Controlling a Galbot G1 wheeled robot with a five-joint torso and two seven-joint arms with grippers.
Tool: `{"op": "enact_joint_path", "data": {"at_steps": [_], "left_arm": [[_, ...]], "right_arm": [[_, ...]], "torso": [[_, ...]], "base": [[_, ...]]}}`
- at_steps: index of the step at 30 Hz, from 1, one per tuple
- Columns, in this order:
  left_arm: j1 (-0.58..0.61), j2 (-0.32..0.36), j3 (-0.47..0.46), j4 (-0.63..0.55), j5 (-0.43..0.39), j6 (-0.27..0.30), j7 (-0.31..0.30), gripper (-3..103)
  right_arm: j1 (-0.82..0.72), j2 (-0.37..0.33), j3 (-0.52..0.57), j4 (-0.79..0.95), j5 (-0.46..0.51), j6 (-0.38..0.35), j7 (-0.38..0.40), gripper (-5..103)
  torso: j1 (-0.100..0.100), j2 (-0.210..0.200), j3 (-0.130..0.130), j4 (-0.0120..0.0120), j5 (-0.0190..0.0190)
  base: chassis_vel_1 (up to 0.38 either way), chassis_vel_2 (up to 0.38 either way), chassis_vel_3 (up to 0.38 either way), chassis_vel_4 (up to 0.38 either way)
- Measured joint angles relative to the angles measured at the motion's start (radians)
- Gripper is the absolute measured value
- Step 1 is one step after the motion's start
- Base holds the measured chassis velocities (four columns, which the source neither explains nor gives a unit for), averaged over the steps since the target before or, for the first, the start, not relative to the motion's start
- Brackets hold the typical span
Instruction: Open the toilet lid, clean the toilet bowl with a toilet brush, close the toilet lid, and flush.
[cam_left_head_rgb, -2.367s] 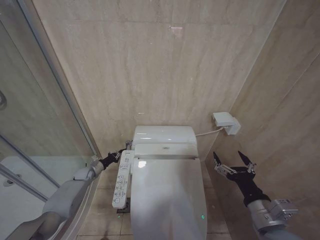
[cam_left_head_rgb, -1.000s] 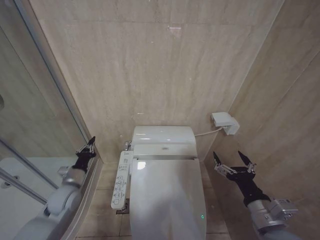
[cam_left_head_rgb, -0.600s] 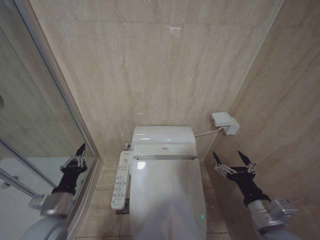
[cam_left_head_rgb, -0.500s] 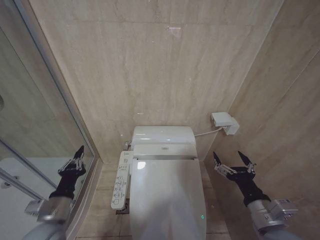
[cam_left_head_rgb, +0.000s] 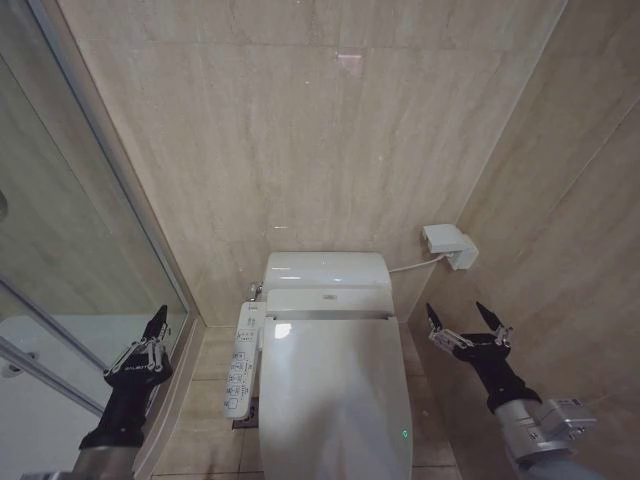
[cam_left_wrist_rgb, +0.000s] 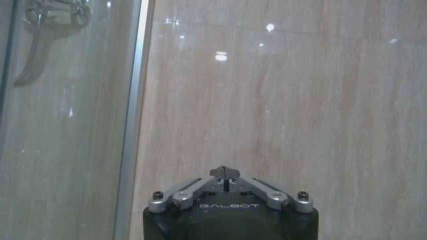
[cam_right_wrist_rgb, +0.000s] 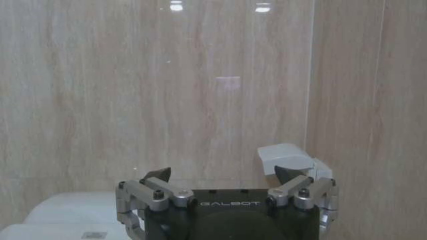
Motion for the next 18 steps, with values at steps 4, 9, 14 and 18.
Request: {"op": "enact_joint_path", "data": {"at_steps": [4,9,14,18], "left_arm": [[0.03,-0.017,0.012,-0.017,0.024,0.001,0.005,8],[0.052,-0.027,0.023,-0.017,0.07,0.003,0.015,8],[0.077,-0.037,0.033,-0.016,0.101,0.013,0.013,35],[0.094,-0.037,0.032,-0.014,0.109,0.018,0.012,62]], "right_arm": [[0.0,0.0,0.0,0.0,0.0,0.0,0.0,100],[0.0,0.0,0.0,0.0,0.0,0.0,0.0,100],[0.0,0.0,0.0,0.0,0.0,0.0,0.0,100],[0.0,0.0,0.0,0.0,0.0,0.0,0.0,100]], "torso": [[0.0,0.0,0.0,-0.0001,0.0],[0.0,0.0,0.0,-0.0002,-0.0001],[0.0,0.0,0.0,-0.0001,-0.0002],[0.0,0.0,0.0,-0.0001,-0.0002]], "base": [[0.0,0.0,0.0,0.0],[0.0,0.0,0.0,0.0],[0.0,0.0,0.0,0.0],[0.0,0.0,0.0,0.0]]}}
